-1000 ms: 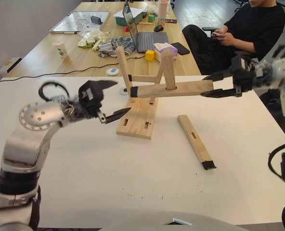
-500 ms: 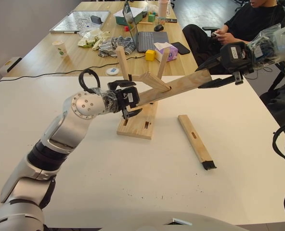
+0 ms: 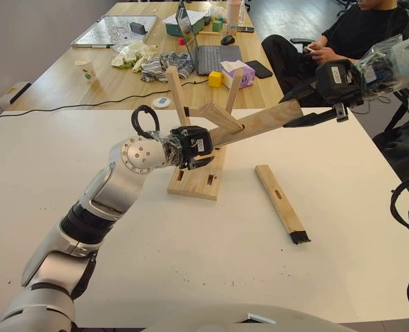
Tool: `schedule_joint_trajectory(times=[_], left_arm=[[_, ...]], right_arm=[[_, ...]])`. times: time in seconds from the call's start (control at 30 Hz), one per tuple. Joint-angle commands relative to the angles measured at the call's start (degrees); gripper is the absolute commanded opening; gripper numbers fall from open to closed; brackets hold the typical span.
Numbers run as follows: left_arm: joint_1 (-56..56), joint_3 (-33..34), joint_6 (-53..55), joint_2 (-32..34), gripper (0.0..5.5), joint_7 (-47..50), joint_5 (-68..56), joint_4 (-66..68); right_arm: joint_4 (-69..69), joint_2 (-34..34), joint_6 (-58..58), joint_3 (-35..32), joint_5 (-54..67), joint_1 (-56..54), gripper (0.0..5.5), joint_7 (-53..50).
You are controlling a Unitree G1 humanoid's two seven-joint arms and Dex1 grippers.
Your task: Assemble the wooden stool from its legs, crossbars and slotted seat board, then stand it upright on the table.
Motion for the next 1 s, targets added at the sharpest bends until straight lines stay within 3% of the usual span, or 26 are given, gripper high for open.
schedule_joint_trajectory(times=[0.03, 0.13, 0.33, 0.37, 0.67, 0.77, 0.87, 1.0], left_arm=[[-1.05, 0.12, 0.48, -0.86, 2.50, -1.01, 0.35, -1.58], [-0.72, 0.14, 0.72, -1.03, 2.11, -1.28, 0.42, -1.83], [-0.22, 0.15, 1.12, -1.39, 2.11, -1.58, 0.02, -2.34], [0.21, 0.73, 1.50, -1.93, 2.11, -1.31, -0.74, -2.26], [10.27, 14.81, 15.16, -10.92, 2.03, -3.18, -24.95, -2.70], [11.31, 21.82, 19.86, -14.61, 2.03, -2.51, -33.63, 0.85], [11.23, 31.95, 26.67, -20.63, 2.03, -0.61, -47.25, 3.72], [10.42, 39.70, 32.41, -25.25, 2.03, 1.48, -62.50, 4.84]], right_arm=[[-1.22, -0.40, 0.49, -0.37, 0.68, -0.55, 2.03, -0.33], [-1.44, -0.34, 1.04, -0.37, 0.90, -0.66, 2.03, -0.26], [-1.07, 0.68, 1.88, -0.85, 0.72, -1.31, 2.03, -1.78], [-0.49, 1.41, 2.66, -1.37, 0.82, -1.88, 2.40, -3.06], [16.72, -3.27, 18.07, -9.75, 9.71, -6.49, 3.93, -0.11], [25.87, -3.03, 36.13, -19.12, 19.58, -9.28, 4.47, -1.41], [14.42, 2.14, 53.14, -24.00, 29.53, 5.33, 4.80, -5.89], [-6.13, 18.84, 66.81, -30.07, 40.25, 21.91, 4.80, -23.54]])
